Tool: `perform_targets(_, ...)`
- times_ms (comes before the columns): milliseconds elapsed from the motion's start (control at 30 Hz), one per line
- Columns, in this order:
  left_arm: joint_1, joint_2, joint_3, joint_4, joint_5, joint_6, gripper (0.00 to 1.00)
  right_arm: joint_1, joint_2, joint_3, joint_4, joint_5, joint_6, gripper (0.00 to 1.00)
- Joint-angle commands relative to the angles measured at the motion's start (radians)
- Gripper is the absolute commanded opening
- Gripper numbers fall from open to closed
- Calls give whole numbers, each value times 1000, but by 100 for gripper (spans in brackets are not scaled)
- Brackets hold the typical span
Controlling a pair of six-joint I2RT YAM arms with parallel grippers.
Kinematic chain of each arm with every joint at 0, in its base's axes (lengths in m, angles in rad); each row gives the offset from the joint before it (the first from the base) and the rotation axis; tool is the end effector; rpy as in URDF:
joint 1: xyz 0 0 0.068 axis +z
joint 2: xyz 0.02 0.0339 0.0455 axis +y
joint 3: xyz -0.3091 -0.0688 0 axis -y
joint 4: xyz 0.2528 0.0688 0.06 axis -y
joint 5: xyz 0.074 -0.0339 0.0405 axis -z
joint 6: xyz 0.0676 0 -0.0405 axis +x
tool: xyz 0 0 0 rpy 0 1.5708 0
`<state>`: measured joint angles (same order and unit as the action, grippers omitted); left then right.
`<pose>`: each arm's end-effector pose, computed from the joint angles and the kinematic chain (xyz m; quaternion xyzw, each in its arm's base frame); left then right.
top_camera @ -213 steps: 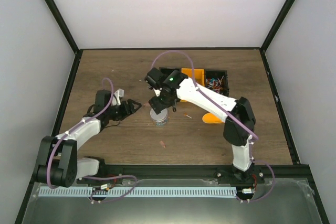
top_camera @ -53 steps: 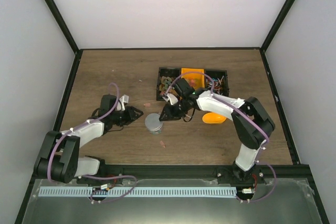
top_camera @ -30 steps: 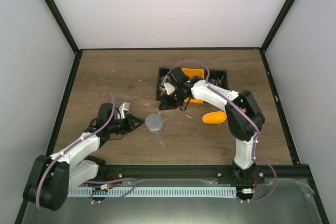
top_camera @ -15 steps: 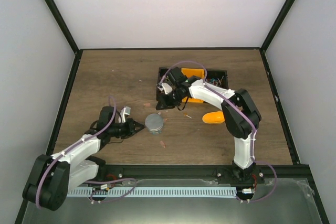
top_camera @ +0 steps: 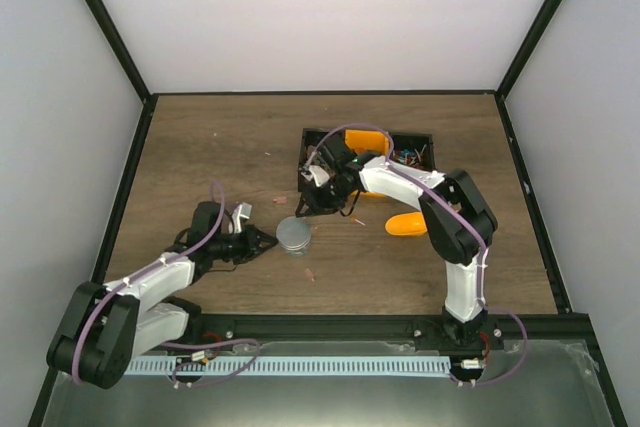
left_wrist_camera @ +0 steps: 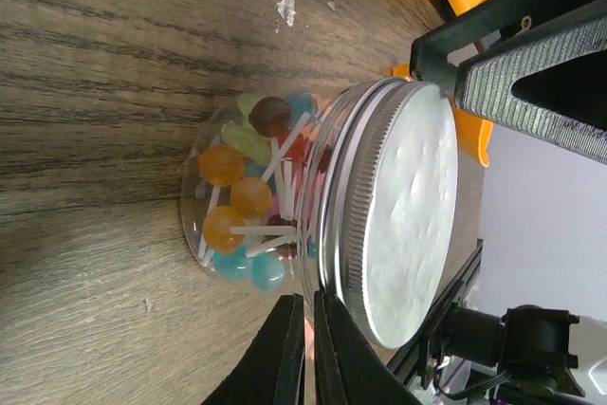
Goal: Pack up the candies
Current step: Screw the bottle lid onto the packing bottle.
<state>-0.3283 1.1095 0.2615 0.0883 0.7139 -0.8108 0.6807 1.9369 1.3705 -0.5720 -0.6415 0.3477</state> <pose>0.1612 -0.1017 0.1542 -0.0718 0.8690 -0.4697 0.1382 0.3086 0.3020 0.2007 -0.2203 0.9029 0.3682 0.0258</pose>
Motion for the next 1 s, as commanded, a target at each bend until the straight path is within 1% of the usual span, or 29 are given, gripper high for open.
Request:
perform_targets(0, -5, 3, 12, 29, 22, -4, 10, 6, -36, -7, 14, 5, 5, 42)
perform_targets(100, -4, -11, 13, -11, 18, 19, 18, 6, -57, -7, 16, 19, 7, 47)
perform_targets(200, -4, -22, 24, -95, -20, 35, 25, 10, -79, -1, 9, 36, 5, 58)
perform_targets(267, -3, -36, 34, -137, -42, 42, 30, 25, -91, 16, -8, 84, -9, 67)
perform_targets(333, -1, -51, 45, -175, -71, 45, 34, 41, -99, 32, -28, 141, -34, 81)
perform_targets(400, 4, -62, 57, -217, -97, 49, 38, 60, -100, 53, -53, 189, -77, 92)
perform_targets(467, 11, -73, 58, -237, -109, 51, 39, 83, -93, 84, -99, 245, -140, 99)
perform_targets(533, 19, -76, 58, -246, -112, 52, 42, 116, -83, 118, -155, 335, -209, 100)
perform_targets(600, 26, -66, 65, -263, -121, 54, 43, 155, -71, 144, -202, 434, -274, 100)
perform_targets(667, 37, -43, 72, -278, -131, 58, 44, 194, -57, 163, -240, 537, -315, 100)
perform_targets(700, 41, -29, 76, -283, -137, 59, 45, 207, -48, 168, -252, 564, -324, 100)
perform_targets(800, 54, 17, 87, -291, -154, 54, 46, 223, -38, 174, -261, 567, -330, 100)
perform_targets(867, 60, 42, 93, -260, -152, 45, 48, 229, -36, 177, -260, 548, -328, 100)
perform_targets(933, 62, 66, 105, -227, -142, 34, 57, 236, -27, 186, -272, 544, -324, 100)
perform_targets(967, 63, 78, 112, -215, -134, 31, 64, 241, -24, 189, -276, 538, -325, 100)
